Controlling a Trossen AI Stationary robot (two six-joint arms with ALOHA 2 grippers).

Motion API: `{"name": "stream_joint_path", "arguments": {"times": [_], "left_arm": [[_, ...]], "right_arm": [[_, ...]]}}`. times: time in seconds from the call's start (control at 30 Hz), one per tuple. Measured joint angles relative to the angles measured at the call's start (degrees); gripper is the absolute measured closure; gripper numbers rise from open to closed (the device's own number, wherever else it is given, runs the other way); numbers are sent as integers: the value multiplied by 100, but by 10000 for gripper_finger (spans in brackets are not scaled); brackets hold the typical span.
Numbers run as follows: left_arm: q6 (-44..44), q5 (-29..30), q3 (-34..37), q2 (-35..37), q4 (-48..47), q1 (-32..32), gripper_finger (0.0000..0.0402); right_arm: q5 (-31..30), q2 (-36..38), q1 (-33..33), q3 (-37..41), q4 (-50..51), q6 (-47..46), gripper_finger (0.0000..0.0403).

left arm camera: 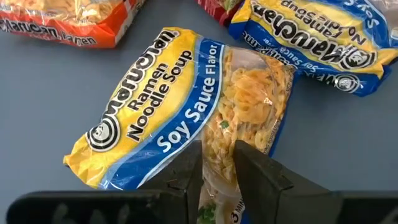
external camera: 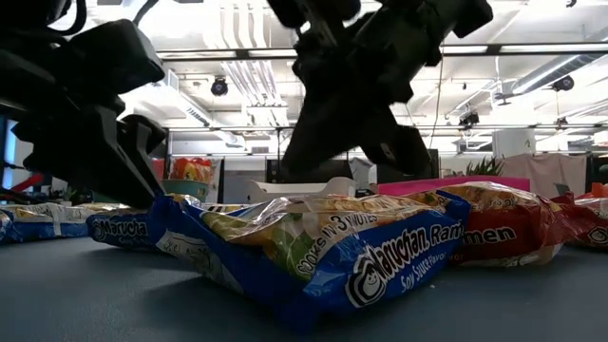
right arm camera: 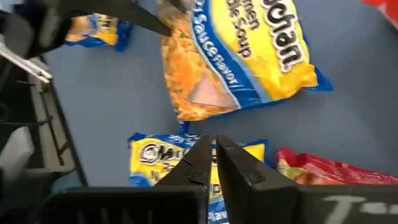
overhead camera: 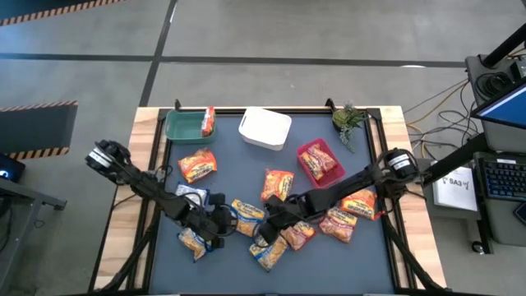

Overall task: Sort Maruchan noodles
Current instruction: Put the blue noodle pack into the white bin

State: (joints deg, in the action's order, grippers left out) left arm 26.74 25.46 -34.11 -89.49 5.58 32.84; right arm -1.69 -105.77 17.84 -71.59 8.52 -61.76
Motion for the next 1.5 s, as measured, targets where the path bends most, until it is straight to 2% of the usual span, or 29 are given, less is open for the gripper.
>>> {"name": "stream_joint_path", "arguments": {"times": [0.13, 0.3, 0.47, 0.7, 0.83, 1.07, 1.33, 1.5], "left_arm": [[143, -1, 54, 30, -5, 8, 325], [140, -31, 131, 314, -197, 30, 325], [225, 78, 173, 647, -749, 55, 325], [682, 193, 541, 779, -688, 55, 325], [863, 204, 755, 687, -225, 64, 325], [1017, 193, 863, 651, -119, 94, 325], [1021, 199, 883, 627, -103, 136, 325], [1063, 213, 914, 616, -46, 160, 325]], "right_arm": [[8, -105, -33, 0, 28, -189, 343], [8, -87, -113, -1, 18, -202, 272], [0, -62, -128, -99, -12, -216, 211], [-145, -213, -140, -101, -25, -374, 162], [-306, -263, -182, -105, -137, -428, 148], [-338, -587, -242, -107, -920, -518, 140], [-357, -1053, -360, -127, -2142, -555, 141], [-639, -1104, -393, -127, -2300, -502, 157]]}}
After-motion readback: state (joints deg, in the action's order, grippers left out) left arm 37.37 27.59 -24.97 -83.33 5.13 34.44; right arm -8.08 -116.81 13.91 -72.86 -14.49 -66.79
